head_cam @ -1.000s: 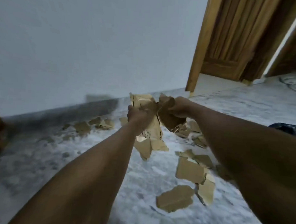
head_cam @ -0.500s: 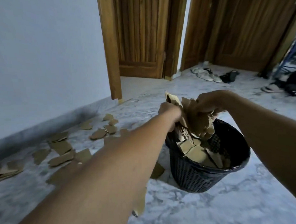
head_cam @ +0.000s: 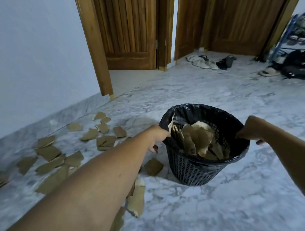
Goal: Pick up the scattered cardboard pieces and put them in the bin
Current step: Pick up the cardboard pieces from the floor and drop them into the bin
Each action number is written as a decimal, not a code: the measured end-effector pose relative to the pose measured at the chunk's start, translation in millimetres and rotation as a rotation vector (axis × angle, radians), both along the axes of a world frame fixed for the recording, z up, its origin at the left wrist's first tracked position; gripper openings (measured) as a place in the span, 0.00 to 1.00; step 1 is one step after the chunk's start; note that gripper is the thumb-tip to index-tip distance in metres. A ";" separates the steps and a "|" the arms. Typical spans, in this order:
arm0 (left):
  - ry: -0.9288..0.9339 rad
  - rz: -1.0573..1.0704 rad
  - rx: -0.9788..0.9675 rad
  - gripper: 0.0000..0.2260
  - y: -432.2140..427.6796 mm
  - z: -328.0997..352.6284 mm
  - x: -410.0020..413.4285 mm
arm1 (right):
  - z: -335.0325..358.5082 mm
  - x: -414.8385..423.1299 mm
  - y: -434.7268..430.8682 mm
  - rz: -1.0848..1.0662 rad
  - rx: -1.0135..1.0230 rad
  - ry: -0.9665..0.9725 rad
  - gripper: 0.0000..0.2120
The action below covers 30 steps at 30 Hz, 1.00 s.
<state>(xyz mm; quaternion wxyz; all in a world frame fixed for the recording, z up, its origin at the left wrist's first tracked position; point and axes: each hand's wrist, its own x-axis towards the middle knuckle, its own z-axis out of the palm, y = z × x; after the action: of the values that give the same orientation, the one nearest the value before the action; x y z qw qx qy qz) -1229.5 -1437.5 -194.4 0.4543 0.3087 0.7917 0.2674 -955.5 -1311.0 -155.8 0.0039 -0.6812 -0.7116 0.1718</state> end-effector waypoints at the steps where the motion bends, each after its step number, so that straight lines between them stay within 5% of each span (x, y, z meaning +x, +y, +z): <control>1: -0.102 0.000 -0.018 0.15 -2.9 -8.2 3.0 | -9.5 8.0 -4.6 -0.052 -0.080 0.071 0.11; 3: -0.275 0.027 0.014 0.06 -4.1 -18.9 10.6 | -24.3 15.2 -16.0 -0.143 -0.237 0.280 0.04; 6: -0.391 0.143 0.113 0.08 5.3 -18.7 8.7 | -33.8 4.8 -23.5 -0.240 -0.197 0.538 0.04; 14: -0.350 0.490 0.310 0.04 26.0 -5.7 -66.8 | -21.4 -90.6 -12.1 -0.241 -0.119 0.898 0.13; 18: -0.417 0.658 0.433 0.08 46.4 -20.6 -93.5 | -26.4 -153.8 -20.4 -0.145 -0.183 0.931 0.07; 30: -0.568 0.839 0.540 0.15 85.6 -81.8 -195.6 | -79.1 -281.3 7.4 0.178 -0.172 0.830 0.27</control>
<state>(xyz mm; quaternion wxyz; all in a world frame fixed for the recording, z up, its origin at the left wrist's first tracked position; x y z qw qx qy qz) -1425.1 -1351.9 -276.2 0.4095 -0.0107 0.5969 0.6899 -1236.8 -1303.6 -234.9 0.2184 -0.4882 -0.6887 0.4895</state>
